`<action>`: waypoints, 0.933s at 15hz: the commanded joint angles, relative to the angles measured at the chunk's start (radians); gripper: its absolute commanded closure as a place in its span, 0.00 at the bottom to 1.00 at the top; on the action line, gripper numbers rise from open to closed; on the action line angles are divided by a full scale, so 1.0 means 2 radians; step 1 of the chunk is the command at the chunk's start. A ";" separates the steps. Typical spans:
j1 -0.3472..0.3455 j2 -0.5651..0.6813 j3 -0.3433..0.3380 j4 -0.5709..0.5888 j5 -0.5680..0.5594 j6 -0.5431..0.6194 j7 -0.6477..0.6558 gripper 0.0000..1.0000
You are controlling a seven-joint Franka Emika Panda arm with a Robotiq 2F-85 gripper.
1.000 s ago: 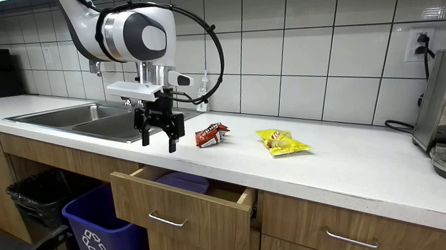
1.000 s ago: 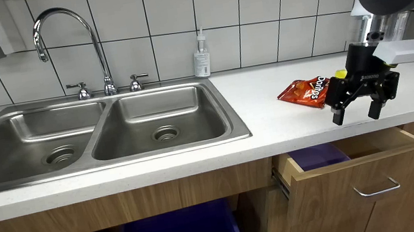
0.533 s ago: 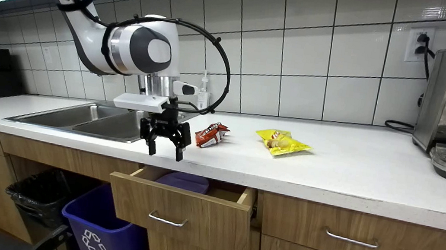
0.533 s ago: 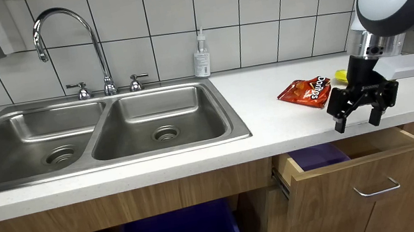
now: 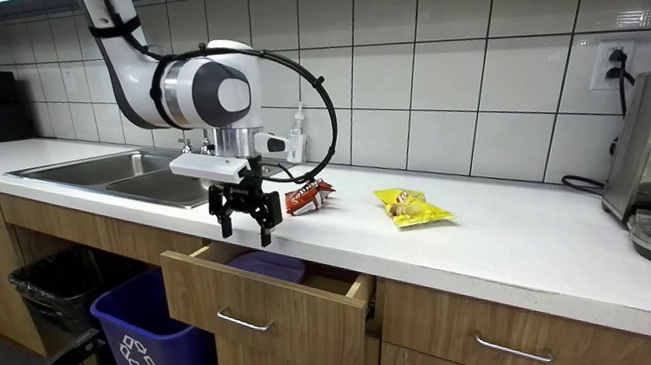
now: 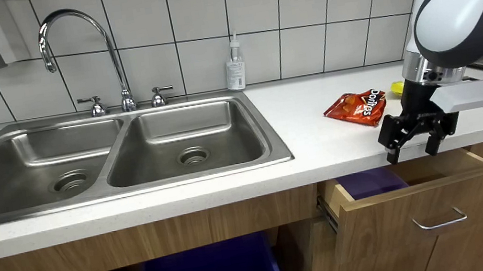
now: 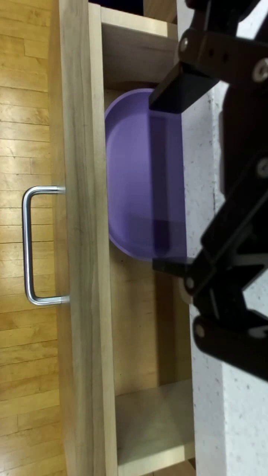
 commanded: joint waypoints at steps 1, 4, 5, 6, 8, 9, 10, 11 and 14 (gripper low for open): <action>0.003 0.013 -0.005 -0.003 -0.014 0.025 0.020 0.00; 0.004 0.027 -0.008 0.000 -0.014 0.037 0.021 0.00; 0.004 0.033 -0.010 0.002 -0.014 0.039 0.021 0.00; 0.004 0.037 -0.011 0.003 -0.014 0.041 0.021 0.00; 0.005 0.046 -0.015 0.004 -0.015 0.048 0.022 0.00; 0.006 0.050 -0.016 0.006 -0.015 0.049 0.022 0.00; 0.006 0.055 -0.017 0.007 -0.014 0.052 0.023 0.00; 0.006 0.059 -0.019 0.008 -0.014 0.054 0.023 0.00; 0.006 0.072 -0.021 0.013 -0.010 0.061 0.024 0.00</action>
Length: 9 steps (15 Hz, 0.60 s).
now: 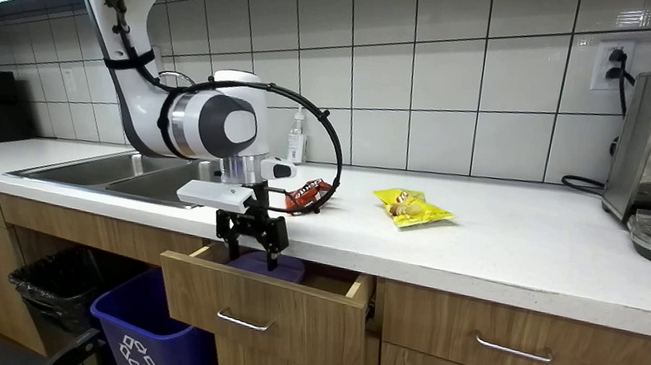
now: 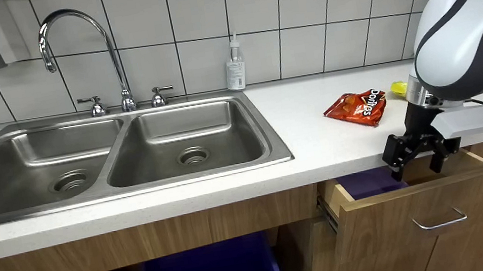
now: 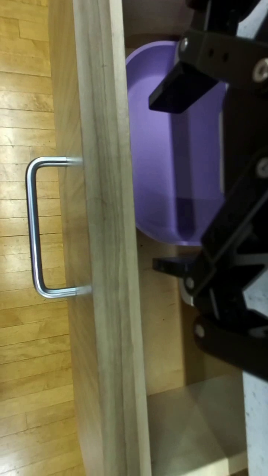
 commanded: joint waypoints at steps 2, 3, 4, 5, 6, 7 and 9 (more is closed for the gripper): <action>0.006 0.023 -0.009 0.015 -0.010 0.013 0.020 0.00; 0.005 0.027 -0.009 0.017 -0.008 0.015 0.020 0.00; 0.005 0.031 -0.009 0.019 -0.006 0.016 0.020 0.00; 0.003 0.034 -0.008 0.021 -0.003 0.015 0.020 0.00; 0.004 0.036 -0.008 0.021 -0.003 0.016 0.021 0.00; 0.005 0.035 -0.009 0.019 -0.003 0.016 0.023 0.00; 0.006 0.033 -0.009 0.014 -0.002 0.016 0.026 0.00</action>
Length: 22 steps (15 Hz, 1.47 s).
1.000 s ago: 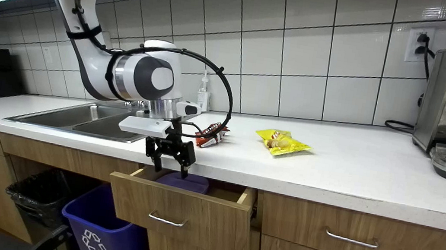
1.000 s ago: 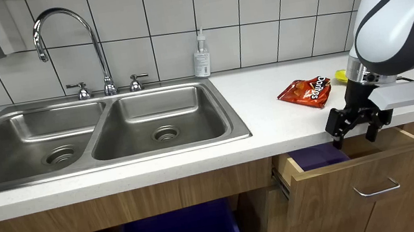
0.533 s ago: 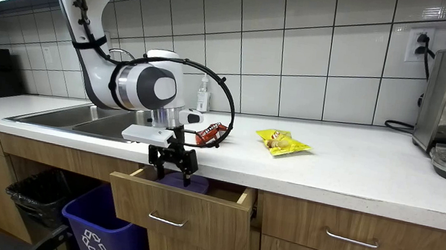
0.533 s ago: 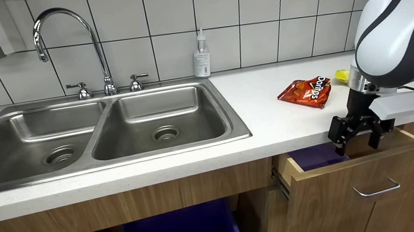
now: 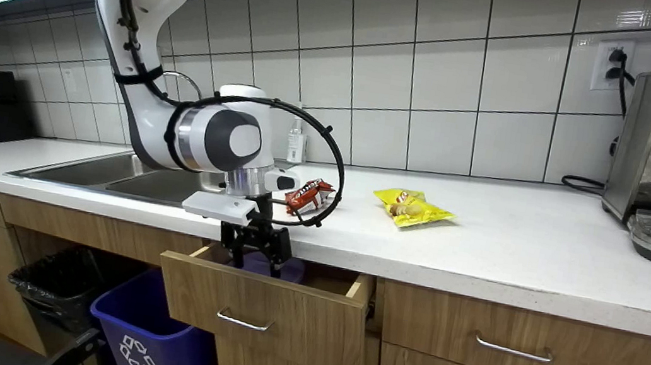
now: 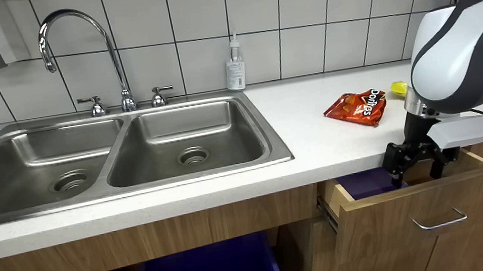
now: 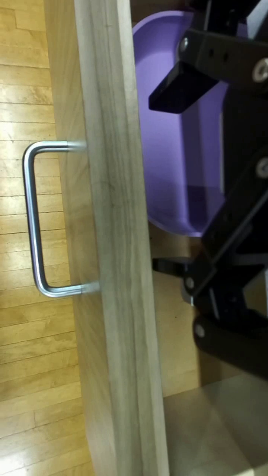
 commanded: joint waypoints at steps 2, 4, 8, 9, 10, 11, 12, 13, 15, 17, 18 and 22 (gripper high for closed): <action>0.007 -0.003 -0.004 -0.005 -0.002 0.005 0.020 0.00; 0.008 -0.007 -0.004 -0.011 -0.002 0.006 0.023 0.00; 0.009 -0.012 -0.003 -0.023 0.001 0.011 0.025 0.00; 0.009 -0.014 -0.003 -0.028 0.001 0.015 0.025 0.00; 0.011 -0.015 -0.004 -0.032 0.001 0.018 0.027 0.00; 0.010 -0.017 -0.004 -0.036 0.001 0.020 0.027 0.00; 0.011 -0.019 -0.004 -0.042 0.002 0.022 0.029 0.00; 0.012 -0.022 -0.004 -0.047 0.002 0.025 0.030 0.00; 0.015 -0.027 -0.005 -0.059 0.001 0.030 0.033 0.00; 0.018 -0.031 -0.005 -0.070 0.002 0.036 0.035 0.00; 0.018 -0.034 -0.005 -0.076 0.003 0.038 0.035 0.00; 0.019 -0.046 -0.002 -0.099 0.004 0.044 0.035 0.00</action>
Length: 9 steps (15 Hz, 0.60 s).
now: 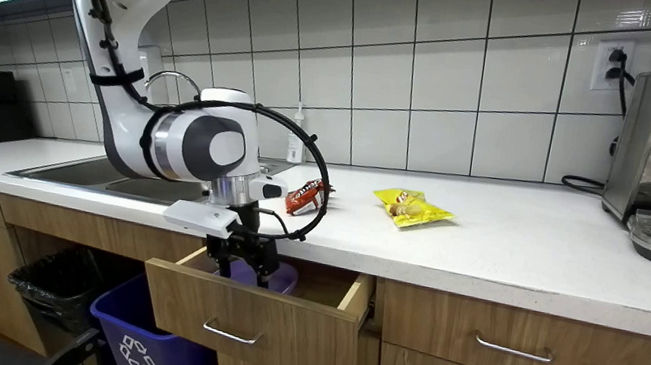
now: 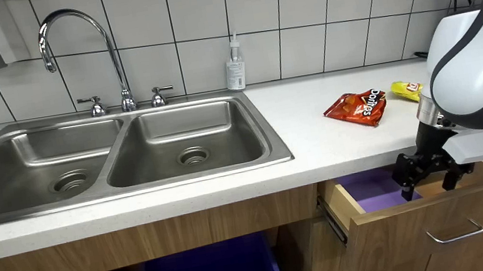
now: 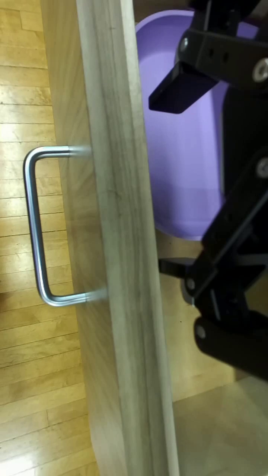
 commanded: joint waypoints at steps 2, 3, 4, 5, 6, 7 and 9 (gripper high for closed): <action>0.011 -0.034 0.000 -0.054 0.005 0.006 0.020 0.00; 0.012 -0.037 0.000 -0.060 0.005 0.007 0.020 0.00; 0.011 -0.040 0.001 -0.066 0.006 0.008 0.020 0.00; 0.011 -0.043 0.002 -0.072 0.007 0.009 0.020 0.00; 0.012 -0.047 0.002 -0.078 0.007 0.010 0.020 0.00; 0.011 -0.050 0.003 -0.084 0.008 0.010 0.020 0.00; 0.011 -0.056 0.005 -0.096 0.010 0.009 0.022 0.00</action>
